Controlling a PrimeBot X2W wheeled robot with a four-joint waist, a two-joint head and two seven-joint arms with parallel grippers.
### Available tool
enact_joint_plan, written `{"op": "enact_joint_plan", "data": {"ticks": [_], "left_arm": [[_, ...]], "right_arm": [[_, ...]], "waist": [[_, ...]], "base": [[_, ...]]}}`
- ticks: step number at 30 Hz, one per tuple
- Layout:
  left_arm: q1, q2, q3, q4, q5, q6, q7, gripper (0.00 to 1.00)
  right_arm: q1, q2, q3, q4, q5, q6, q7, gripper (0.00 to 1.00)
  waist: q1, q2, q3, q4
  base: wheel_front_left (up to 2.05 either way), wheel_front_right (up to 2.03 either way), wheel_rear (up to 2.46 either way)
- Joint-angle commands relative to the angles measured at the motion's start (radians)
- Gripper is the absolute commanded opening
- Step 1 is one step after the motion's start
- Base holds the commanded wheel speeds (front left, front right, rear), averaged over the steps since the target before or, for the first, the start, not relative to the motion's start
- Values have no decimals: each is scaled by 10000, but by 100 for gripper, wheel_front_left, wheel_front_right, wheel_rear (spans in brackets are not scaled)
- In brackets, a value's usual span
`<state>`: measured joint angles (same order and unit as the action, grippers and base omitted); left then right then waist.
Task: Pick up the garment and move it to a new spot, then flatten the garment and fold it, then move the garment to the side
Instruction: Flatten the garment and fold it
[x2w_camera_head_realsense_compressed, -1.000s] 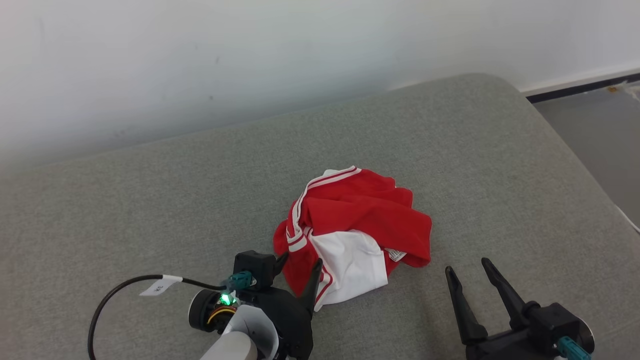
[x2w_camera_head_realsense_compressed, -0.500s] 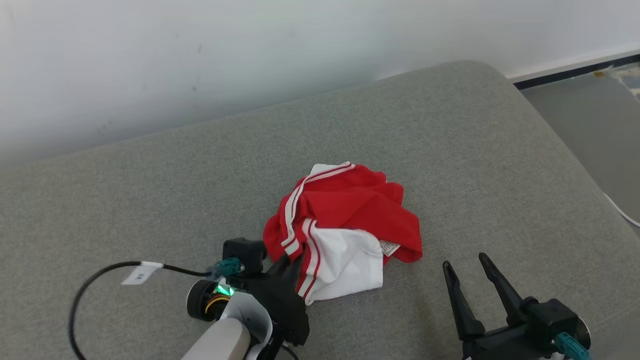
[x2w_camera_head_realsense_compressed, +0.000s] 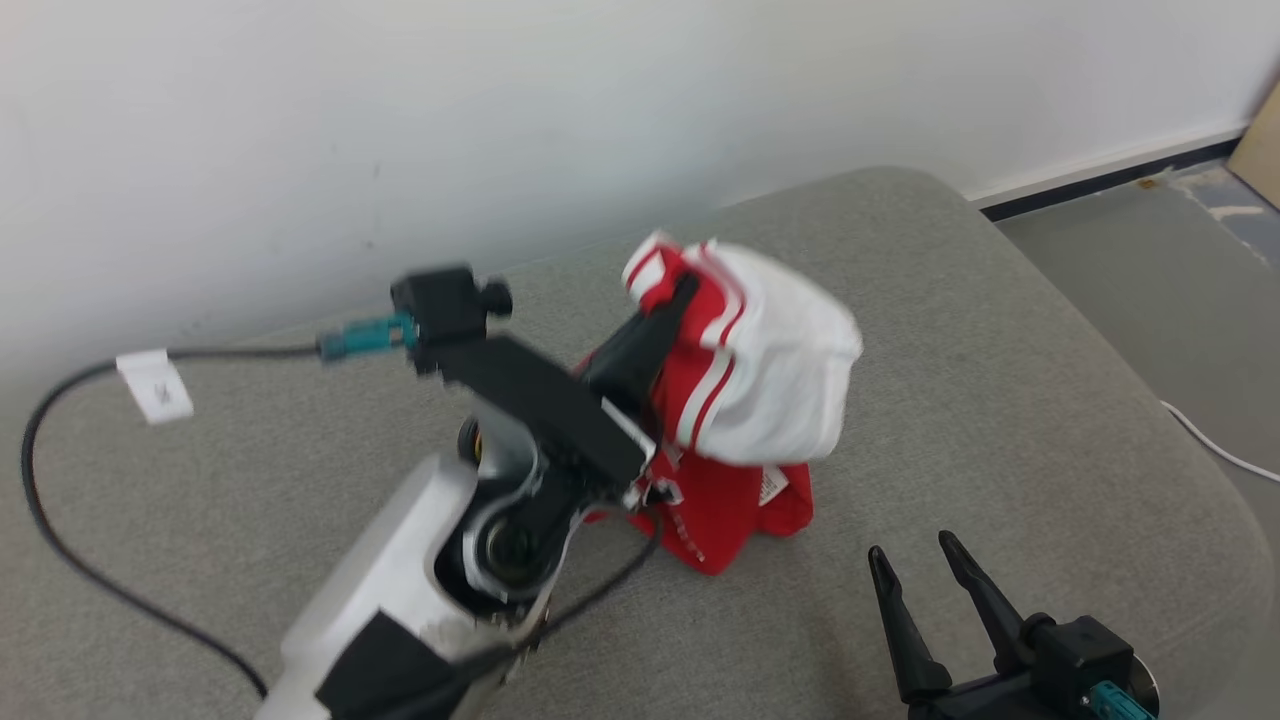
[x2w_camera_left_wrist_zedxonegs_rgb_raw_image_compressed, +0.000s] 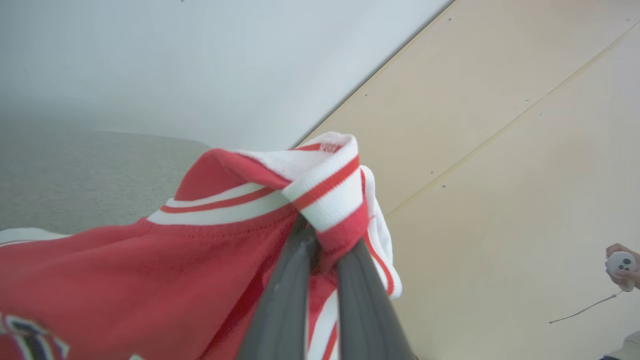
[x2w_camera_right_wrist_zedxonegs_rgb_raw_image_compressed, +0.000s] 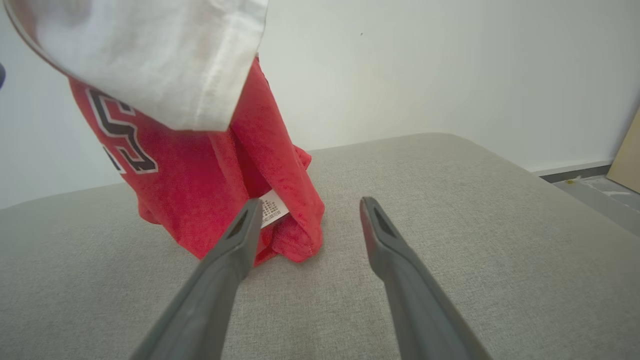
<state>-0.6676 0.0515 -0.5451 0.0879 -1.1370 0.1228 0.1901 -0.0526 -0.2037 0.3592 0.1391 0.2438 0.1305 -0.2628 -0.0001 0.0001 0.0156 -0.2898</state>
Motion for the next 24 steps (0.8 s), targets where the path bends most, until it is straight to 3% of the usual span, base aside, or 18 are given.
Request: {"op": "enact_joint_plan", "data": {"ticks": [1,6,11,14,16,20,24], "left_arm": [[-570,-11,-99,-189,-641,196,58,0],[-2373,-13,-534,-101,-2859,930,-240,0],[-4028,-10,-879,383,-5357,1235,-1495,0],[-4850,-15,-1254,882,-6791,1052,-2530,0],[-5079,-12,-2017,1567,-7386,591,-3065,0],[-4232,37,-2915,2618,-7467,91,-2828,0],[-2857,732,-3526,3378,-7252,-273,-2644,0]], "right_arm": [[14,18,51,29,42,4,3,100],[-46,139,140,118,109,4,3,100],[-106,238,315,227,162,4,3,100],[-92,246,213,220,193,4,1,100],[-107,301,165,188,175,4,3,100],[-10,345,-11,112,138,4,1,100],[144,386,-128,77,112,4,3,100]], "waist": [[1,-1,-131,-194],[1,-1,-245,-606],[1,-1,-384,-1065],[1,-1,-391,-1178],[1,-1,-337,-1230],[1,-1,-243,-1155],[1,-1,-145,-952]], "base": [[0,0,0],[0,0,0],[0,0,0],[0,0,0],[0,0,0],[0,0,0],[0,0,0]]}}
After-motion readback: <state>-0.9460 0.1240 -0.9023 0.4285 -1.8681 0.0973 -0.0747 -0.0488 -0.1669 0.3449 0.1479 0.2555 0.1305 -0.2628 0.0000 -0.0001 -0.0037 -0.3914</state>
